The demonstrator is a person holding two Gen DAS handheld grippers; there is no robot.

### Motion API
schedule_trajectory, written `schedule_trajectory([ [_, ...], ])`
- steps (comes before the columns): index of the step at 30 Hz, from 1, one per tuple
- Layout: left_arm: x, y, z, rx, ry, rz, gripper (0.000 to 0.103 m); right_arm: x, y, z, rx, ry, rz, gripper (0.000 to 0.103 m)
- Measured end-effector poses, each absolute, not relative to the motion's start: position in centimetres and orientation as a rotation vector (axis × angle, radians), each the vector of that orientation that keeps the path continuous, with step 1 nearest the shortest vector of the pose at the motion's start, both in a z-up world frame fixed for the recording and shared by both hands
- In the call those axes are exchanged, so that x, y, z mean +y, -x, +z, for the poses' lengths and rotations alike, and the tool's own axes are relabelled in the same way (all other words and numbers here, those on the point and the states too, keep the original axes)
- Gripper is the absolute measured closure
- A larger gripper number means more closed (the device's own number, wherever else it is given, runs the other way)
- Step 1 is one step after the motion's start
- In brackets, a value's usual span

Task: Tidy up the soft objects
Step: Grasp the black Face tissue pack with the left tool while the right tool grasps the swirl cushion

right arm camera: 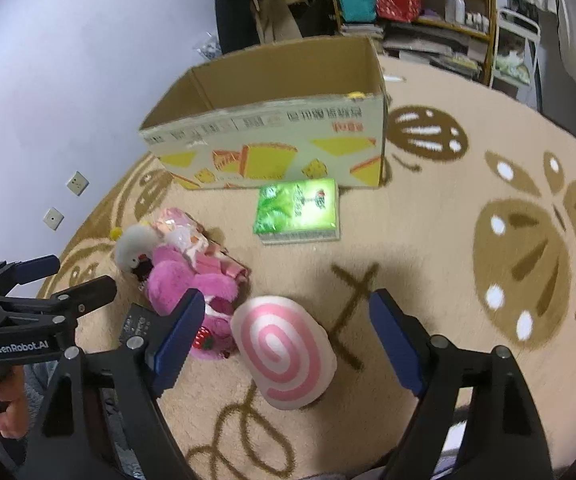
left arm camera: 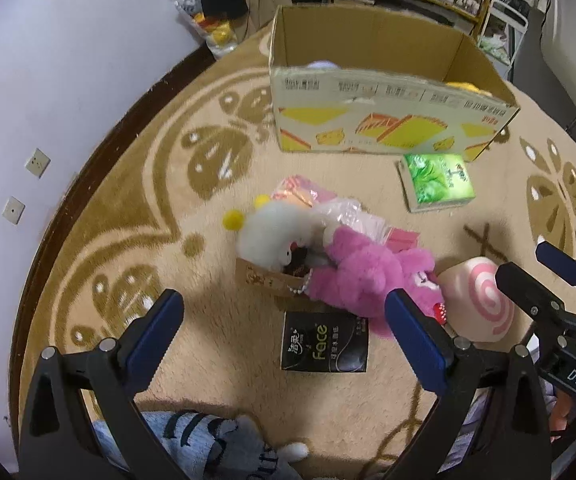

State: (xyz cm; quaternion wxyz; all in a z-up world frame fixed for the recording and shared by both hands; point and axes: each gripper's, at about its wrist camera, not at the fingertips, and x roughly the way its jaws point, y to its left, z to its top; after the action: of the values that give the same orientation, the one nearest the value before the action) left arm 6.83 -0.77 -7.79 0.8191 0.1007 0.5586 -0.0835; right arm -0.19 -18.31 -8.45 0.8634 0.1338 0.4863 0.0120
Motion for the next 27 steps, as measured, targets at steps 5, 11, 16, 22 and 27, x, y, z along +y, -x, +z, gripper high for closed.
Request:
schedule_trajectory([
  [5, -1.0, -7.1, -9.3, 1.253, -0.246, -0.174, 0.003, -18.6, -0.3, -9.9, 1.062, -0.323, 0.024, 0.015],
  [11, -0.8, -7.6, -11.2, 1.343, -0.242, -0.165, 0.003, -18.3, -0.5, -11.0, 1.101, -0.326, 0.021, 0.015],
  [16, -1.0, -7.4, -11.9, 1.374, -0.252, -0.178, 0.003, -18.4, -0.4, -11.6, 1.126, -0.343, 0.012, 0.015],
  [22, -0.9, -7.6, -12.6, 1.404, -0.232, -0.187, 0.003, -18.5, -0.7, -12.5, 1.164, -0.355, 0.007, 0.020],
  [27, -1.0, -8.0, -13.3, 1.426, -0.235, -0.183, 0.003, -18.4, -0.8, -12.8, 1.170, -0.362, 0.004, 0.020],
])
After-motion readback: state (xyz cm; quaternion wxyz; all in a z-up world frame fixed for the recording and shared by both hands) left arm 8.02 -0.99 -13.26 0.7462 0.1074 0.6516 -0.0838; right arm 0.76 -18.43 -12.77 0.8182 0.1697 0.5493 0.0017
